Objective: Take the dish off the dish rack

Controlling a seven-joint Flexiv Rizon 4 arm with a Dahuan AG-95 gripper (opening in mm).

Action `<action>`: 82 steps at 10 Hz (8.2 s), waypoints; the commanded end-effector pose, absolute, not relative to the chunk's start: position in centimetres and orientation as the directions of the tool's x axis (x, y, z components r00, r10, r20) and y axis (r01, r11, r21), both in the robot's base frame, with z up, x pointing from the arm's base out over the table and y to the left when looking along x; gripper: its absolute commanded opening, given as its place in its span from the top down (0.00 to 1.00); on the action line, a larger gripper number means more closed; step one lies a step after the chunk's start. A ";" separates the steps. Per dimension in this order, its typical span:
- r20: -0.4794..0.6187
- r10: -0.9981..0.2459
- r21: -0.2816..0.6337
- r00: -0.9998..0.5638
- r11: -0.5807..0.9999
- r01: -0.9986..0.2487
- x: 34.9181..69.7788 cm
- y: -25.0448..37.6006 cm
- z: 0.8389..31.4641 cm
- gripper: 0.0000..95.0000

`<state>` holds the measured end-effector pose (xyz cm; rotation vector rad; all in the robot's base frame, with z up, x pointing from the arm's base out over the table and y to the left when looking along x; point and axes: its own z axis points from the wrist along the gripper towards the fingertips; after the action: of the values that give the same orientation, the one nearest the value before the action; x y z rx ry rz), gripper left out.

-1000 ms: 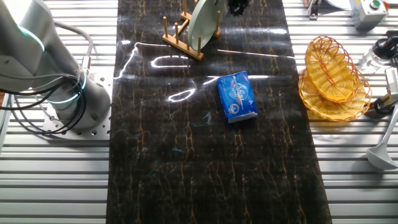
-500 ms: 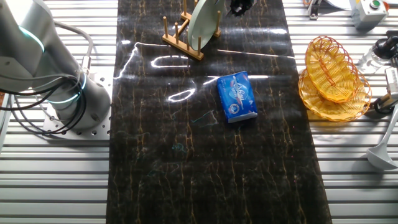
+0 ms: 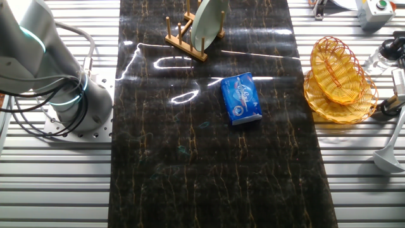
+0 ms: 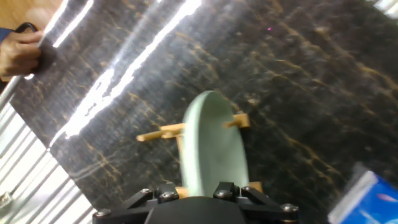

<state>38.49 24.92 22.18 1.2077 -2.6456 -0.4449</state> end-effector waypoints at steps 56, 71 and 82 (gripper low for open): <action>-0.039 -0.678 0.693 -0.734 0.510 -0.509 37.6 22.8 19.9 1.00; -0.064 -0.658 0.776 -0.751 0.440 -0.452 38.2 22.4 20.0 1.00; -0.133 -0.667 0.803 -0.733 0.361 -0.474 38.2 22.7 21.6 1.00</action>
<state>38.19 22.81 21.71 1.0260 -2.4036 -1.3086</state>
